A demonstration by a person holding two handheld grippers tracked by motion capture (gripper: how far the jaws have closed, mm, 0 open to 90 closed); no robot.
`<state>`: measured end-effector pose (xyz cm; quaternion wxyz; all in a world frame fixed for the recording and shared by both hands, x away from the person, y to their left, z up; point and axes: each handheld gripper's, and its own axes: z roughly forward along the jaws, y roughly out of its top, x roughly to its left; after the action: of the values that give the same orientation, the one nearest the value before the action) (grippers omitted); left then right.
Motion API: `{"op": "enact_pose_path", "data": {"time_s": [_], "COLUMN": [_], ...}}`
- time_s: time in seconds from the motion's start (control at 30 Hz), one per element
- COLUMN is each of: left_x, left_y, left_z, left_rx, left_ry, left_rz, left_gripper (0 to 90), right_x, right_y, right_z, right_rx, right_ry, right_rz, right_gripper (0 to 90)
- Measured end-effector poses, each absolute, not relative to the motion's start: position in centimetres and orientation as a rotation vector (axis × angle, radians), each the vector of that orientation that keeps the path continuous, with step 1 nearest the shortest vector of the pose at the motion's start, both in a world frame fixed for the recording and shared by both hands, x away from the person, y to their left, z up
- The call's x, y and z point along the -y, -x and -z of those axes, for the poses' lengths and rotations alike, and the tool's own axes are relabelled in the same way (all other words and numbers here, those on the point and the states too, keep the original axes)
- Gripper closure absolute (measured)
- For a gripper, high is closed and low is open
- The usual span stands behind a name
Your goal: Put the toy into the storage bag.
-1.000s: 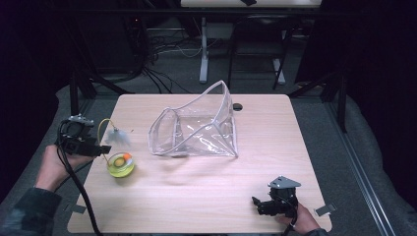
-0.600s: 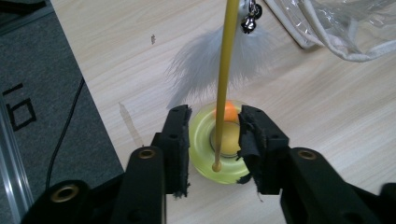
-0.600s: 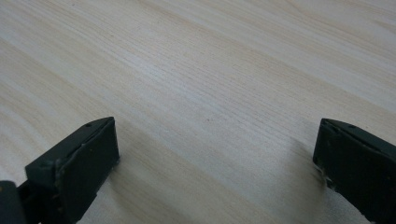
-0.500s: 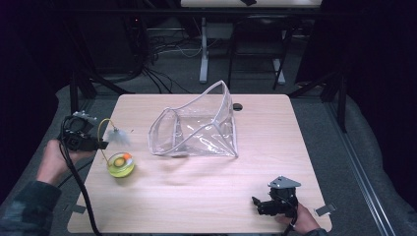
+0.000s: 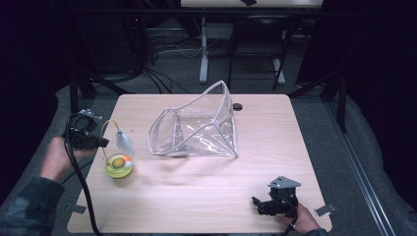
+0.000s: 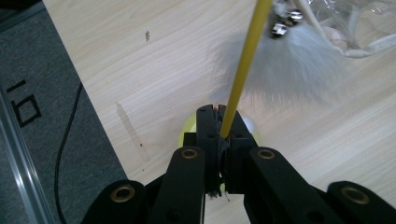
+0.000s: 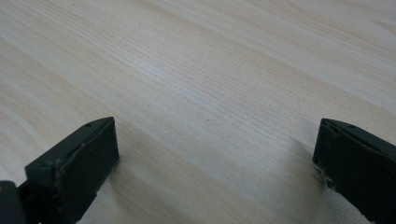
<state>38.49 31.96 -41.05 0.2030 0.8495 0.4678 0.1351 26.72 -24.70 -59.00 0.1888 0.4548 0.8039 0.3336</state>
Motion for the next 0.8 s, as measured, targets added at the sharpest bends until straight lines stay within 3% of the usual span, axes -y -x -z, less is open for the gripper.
{"op": "enact_pose_path", "data": {"time_s": [0.8], "left_x": [-30.6], "left_y": [-38.9], "left_z": [37.2], "left_rx": [-1.202], "left_ry": [-2.458], "left_rz": [-0.402], "left_gripper": [87.6], "right_x": [24.7], "right_y": [-26.7], "right_z": [59.0], "right_rx": [-2.260], "right_ry": [-1.274], "right_rz": [-0.931], "right_gripper": [0.0]}}
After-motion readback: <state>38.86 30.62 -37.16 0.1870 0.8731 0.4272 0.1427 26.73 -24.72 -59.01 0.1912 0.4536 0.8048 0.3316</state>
